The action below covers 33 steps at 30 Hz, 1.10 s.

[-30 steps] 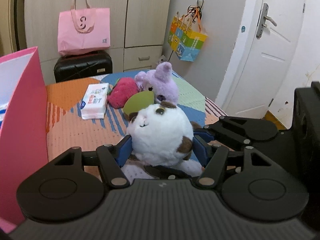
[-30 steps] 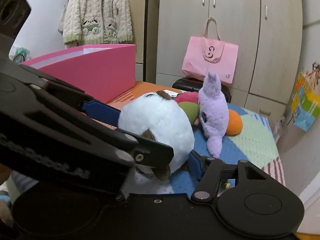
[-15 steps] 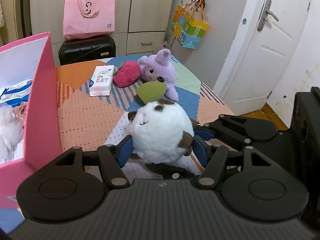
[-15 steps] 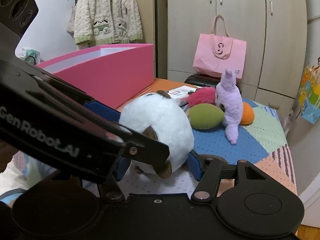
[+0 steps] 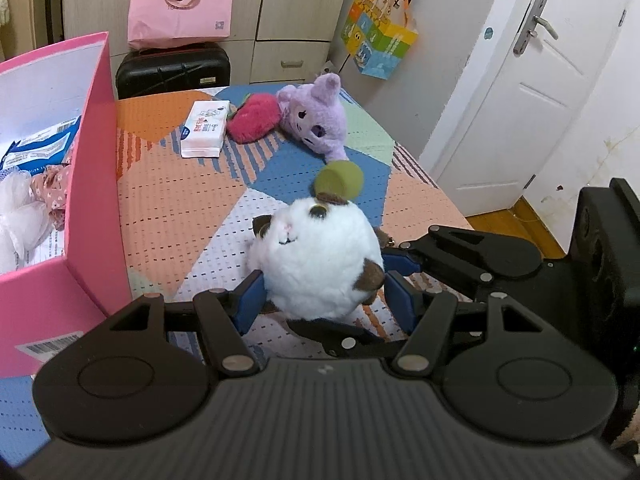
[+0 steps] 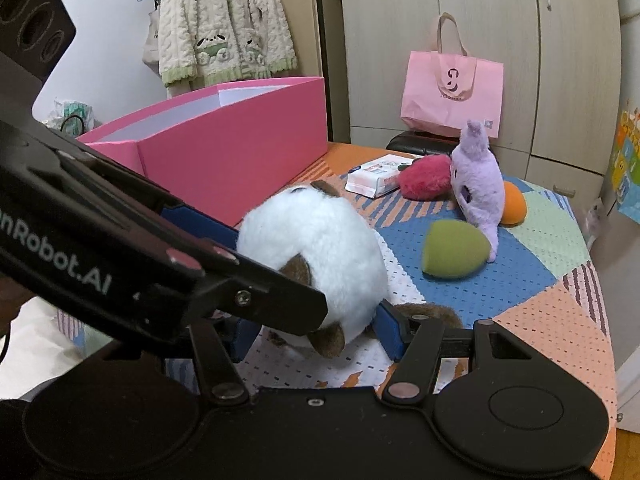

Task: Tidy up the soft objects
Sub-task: 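Lift and carry the round plush over the pink box with the left tool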

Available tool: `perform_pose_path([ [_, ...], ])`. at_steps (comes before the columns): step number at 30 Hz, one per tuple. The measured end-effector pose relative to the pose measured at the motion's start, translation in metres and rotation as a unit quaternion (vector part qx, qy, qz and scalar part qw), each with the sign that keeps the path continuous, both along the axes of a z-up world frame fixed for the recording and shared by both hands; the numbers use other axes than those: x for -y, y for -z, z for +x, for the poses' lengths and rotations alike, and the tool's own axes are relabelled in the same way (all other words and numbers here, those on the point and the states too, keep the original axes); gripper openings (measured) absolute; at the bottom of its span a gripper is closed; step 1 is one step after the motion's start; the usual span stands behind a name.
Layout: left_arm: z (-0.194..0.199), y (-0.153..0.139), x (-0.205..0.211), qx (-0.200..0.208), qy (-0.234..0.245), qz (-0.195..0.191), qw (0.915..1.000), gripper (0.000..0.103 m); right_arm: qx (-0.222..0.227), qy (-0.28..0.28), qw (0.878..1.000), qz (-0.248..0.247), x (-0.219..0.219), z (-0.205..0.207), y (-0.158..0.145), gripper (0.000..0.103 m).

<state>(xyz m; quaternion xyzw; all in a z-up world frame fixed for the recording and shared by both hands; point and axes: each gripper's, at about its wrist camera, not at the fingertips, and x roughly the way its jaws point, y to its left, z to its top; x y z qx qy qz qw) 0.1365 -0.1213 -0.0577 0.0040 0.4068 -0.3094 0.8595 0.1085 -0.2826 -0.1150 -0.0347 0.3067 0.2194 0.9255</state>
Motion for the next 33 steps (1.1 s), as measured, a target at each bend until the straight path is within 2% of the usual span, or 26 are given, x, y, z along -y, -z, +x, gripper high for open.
perform_pose_path([
  [12,0.001,0.001,0.011,-0.013,0.001,0.009,0.9999,0.063,-0.012,-0.012,1.0,0.004,0.011,0.006,-0.001,0.065],
  [18,0.003,0.002,0.017,-0.023,0.005,0.019,0.9996,0.063,-0.008,-0.029,1.0,-0.009,0.013,0.003,-0.001,0.065],
  [27,-0.006,-0.008,0.018,-0.017,0.004,0.021,0.9996,0.063,-0.018,-0.044,0.999,-0.014,0.017,0.002,-0.009,0.064],
  [33,-0.019,-0.023,0.011,-0.026,0.021,0.031,0.999,0.063,-0.051,-0.042,0.998,-0.01,0.009,-0.004,-0.025,0.063],
])
